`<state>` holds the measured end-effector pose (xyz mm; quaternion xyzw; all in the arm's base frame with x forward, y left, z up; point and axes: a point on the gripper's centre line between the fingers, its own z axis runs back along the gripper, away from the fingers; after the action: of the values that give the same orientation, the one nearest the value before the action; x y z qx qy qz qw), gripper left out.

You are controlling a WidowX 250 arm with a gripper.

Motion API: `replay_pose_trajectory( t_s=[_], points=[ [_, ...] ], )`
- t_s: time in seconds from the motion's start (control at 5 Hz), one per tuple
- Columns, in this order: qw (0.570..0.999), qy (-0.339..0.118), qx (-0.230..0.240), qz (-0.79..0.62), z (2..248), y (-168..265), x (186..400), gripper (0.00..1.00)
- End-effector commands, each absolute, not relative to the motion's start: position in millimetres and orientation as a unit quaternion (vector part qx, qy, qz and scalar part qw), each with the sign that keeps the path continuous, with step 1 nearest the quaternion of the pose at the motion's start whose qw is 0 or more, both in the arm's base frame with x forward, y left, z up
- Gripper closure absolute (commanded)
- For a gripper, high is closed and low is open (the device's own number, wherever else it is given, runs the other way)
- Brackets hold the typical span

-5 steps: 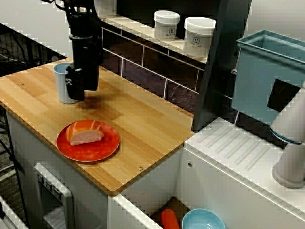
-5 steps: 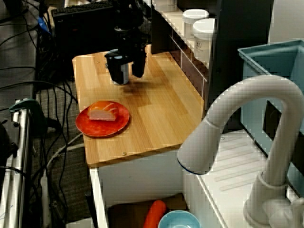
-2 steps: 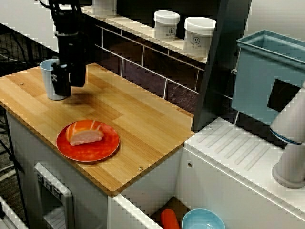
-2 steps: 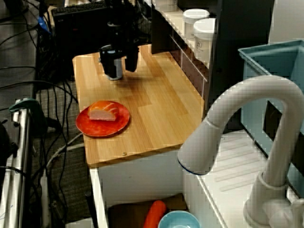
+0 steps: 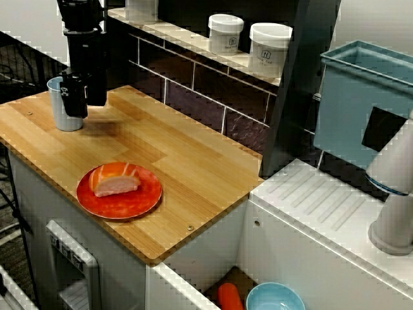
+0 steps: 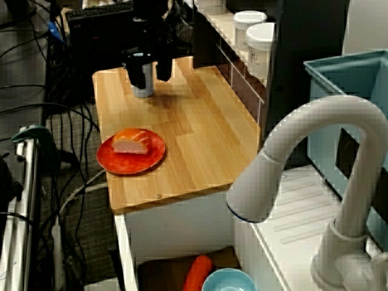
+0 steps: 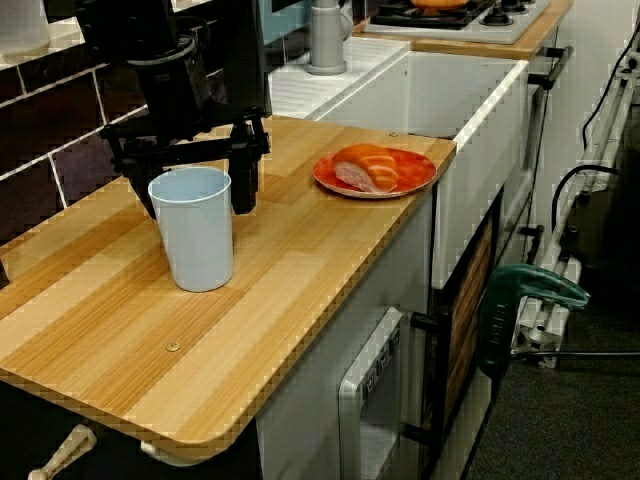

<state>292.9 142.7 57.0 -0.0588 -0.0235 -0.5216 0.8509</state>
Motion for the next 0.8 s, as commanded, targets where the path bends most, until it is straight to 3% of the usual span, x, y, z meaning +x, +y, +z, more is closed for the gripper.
replay_pose_trajectory(
  t_s=[0.0, 0.6],
  points=[
    [0.869, -0.052, -0.049, -0.49, 82, 138, 298, 0.0],
    [0.889, -0.091, -0.065, -0.443, 114, 128, 303, 0.0]
  ],
)
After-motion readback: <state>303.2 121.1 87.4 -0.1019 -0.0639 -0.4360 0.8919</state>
